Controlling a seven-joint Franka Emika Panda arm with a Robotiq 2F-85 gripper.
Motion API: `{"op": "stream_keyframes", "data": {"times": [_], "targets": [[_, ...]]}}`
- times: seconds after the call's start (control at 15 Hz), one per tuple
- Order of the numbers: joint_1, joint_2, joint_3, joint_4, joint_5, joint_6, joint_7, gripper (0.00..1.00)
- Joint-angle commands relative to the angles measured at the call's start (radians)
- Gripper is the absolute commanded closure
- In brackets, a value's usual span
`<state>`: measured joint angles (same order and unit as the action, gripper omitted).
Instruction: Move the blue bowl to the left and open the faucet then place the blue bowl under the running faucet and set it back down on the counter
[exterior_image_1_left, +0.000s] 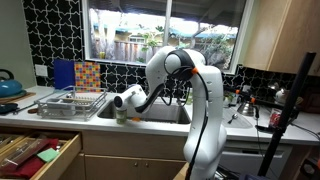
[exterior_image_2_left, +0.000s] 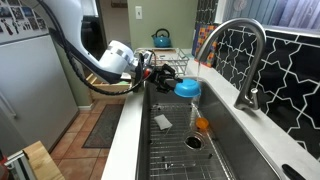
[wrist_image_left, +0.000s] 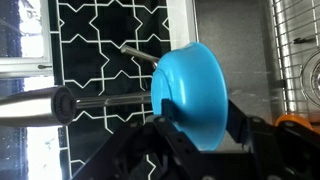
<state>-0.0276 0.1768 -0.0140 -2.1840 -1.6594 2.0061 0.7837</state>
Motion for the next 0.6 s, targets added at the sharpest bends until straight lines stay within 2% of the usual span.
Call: {"op": "stream_keyframes", "data": {"times": [0.0, 0.53], "targets": [[-0.004, -0.001, 0.001, -0.005, -0.011, -0.012, 0.003, 0.72], [-0.007, -0.005, -0.001, -0.01, 0.002, -0.026, 0.007, 0.72]]}}
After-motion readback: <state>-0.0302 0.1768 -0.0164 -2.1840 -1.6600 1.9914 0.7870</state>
